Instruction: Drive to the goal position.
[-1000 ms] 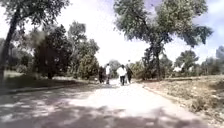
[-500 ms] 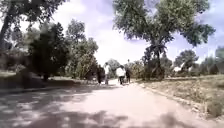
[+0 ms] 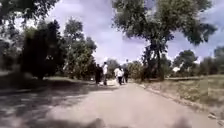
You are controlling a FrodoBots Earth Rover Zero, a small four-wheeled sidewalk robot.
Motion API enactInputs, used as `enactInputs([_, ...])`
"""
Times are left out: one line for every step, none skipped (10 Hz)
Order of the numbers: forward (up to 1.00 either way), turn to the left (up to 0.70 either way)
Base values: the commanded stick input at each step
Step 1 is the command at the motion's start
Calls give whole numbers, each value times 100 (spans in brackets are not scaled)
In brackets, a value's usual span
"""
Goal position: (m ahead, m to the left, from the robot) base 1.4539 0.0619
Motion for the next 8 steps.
enactInputs([70, -36])
enactInputs([70, -23])
enactInputs([70, -1])
enactInputs([70, -1])
enactInputs([70, -1])
enactInputs([70, -1])
enactInputs([70, -1])
enactInputs([70, -1])
